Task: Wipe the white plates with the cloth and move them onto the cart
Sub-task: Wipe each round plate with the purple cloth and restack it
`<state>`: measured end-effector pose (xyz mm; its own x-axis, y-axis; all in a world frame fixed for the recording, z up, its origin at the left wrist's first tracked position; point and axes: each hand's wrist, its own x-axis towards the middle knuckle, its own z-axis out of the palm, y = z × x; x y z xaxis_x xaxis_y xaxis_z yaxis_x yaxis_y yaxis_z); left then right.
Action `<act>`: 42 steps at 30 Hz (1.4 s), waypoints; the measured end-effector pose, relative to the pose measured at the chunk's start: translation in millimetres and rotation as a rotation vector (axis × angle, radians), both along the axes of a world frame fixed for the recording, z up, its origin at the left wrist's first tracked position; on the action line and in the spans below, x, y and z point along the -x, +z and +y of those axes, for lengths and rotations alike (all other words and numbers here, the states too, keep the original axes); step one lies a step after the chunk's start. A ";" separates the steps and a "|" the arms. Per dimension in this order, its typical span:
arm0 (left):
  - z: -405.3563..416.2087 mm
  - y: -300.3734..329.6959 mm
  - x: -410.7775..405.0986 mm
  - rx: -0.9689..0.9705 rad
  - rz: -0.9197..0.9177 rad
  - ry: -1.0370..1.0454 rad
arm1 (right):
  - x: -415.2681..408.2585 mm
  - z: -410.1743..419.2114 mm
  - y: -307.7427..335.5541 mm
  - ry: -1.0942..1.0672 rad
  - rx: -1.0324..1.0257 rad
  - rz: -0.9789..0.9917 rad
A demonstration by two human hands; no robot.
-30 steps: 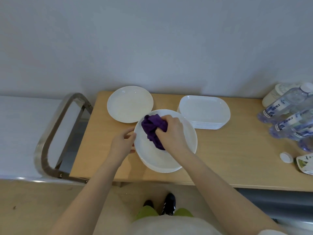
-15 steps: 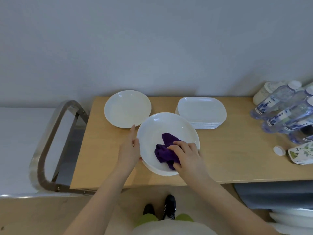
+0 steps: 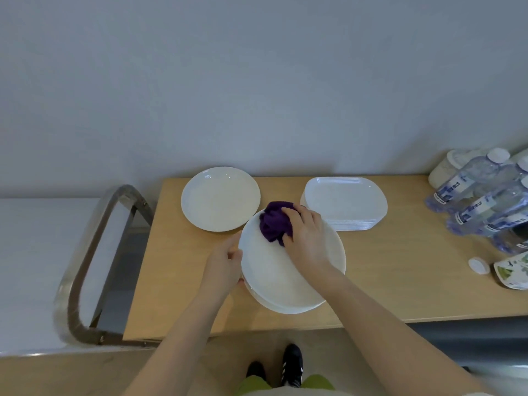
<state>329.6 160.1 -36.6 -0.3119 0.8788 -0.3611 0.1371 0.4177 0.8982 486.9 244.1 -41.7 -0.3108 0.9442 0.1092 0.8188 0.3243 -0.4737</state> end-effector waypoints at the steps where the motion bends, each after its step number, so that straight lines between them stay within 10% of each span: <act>1: 0.4 0.8 0.5 0.002 -0.003 -0.004 | 8.7 -1.6 -0.6 0.028 0.019 0.018; 12: 0.7 -1.2 -2.0 0.005 -0.021 0.032 | 13.3 2.8 1.0 0.326 -0.099 -0.307; 19: 0.3 -4.2 -3.3 0.060 0.007 0.033 | -33.9 30.9 10.1 0.064 -0.137 -0.473; 42: -7.4 -9.3 6.2 0.016 -0.222 0.090 | 29.6 -25.3 -5.3 0.298 0.163 0.042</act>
<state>323.4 152.6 -46.0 -0.3004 0.8448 -0.4429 -0.1014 0.4334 0.8955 457.2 218.8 -47.0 -0.5740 0.8186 -0.0176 0.6783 0.4633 -0.5704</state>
